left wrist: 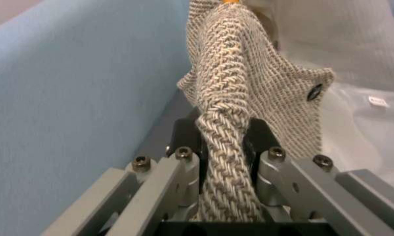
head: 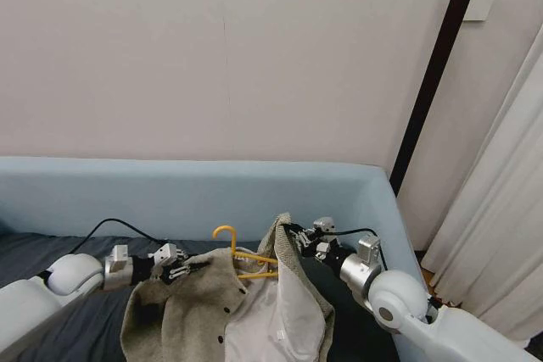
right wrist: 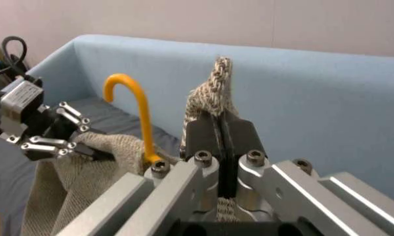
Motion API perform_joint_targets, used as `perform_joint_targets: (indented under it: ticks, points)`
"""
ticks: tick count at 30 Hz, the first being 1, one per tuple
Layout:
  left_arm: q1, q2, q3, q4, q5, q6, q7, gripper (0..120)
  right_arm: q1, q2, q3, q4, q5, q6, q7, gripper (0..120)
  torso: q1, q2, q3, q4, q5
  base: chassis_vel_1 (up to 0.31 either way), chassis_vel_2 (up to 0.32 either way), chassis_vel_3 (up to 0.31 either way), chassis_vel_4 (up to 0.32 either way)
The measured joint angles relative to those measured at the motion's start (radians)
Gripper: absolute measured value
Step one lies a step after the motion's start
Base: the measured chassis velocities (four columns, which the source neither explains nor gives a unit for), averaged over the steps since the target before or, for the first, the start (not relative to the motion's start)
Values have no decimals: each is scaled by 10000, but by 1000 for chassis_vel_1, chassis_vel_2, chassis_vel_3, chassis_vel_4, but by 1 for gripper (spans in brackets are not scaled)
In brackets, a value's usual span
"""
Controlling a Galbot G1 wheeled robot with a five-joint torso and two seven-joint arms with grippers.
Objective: Pick up the clothes from the sofa and hang them on the clothes hanger.
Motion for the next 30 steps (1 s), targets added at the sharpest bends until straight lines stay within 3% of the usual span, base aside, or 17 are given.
perform_joint_targets:
  ticks: [13,18,21,30]
  points:
    - [-889,-854,800,-102,-264,491,-1319,11,-63,-695,244,685,187,-214,244,0,0,0,0,0,1,0,0,0,0]
    - [-1629,-1561,1261,-54,-392,868,-2141,11,-47,-631,249,1072,350,-374,491,0,0,0,1,2,1,0,0,0,0]
    - [-2494,-2351,1568,232,-769,1038,-2886,11,40,-470,-130,1519,305,-489,718,0,0,0,1,-1,2,0,0,0,0]
    - [-2834,-2406,1346,-146,-1187,951,-3471,11,512,-601,-468,1774,92,-525,681,0,0,-1,1,1,-1,0,0,0,0]
